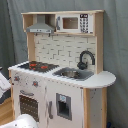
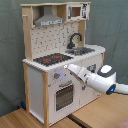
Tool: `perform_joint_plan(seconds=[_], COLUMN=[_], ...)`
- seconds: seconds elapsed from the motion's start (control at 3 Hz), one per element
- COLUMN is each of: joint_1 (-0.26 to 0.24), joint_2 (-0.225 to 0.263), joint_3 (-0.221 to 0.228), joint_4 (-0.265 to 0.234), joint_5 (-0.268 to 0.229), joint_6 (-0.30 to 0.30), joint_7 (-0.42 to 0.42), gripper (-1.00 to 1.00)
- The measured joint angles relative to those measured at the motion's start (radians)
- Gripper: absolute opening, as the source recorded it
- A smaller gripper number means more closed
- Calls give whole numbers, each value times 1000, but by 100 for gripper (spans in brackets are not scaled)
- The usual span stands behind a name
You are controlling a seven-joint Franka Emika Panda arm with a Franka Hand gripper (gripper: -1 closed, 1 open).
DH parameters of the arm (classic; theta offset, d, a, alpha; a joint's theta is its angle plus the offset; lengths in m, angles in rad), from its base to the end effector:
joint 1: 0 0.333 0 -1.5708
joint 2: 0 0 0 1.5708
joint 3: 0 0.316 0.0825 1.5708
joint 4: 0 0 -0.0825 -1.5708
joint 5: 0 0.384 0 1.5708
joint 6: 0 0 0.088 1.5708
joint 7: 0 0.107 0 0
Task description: Play with the kitchen
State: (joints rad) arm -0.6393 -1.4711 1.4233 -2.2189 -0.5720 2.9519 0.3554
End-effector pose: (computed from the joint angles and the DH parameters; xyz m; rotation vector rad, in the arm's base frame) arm 0.2463 0.5249 0.3930 1.0480 1.1903 1.3174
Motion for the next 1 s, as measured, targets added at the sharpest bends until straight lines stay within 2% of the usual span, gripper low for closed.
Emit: perform_joint_plan(seconds=[0.67,1.0], joint_1=[95,137], joint_2=[1,5], joint_3=[-71,-134], joint_4=[-92,-125], joint_5=[0,2], joint_6=[-26,-60], joint_7=[-155,-224], gripper=[100,100])
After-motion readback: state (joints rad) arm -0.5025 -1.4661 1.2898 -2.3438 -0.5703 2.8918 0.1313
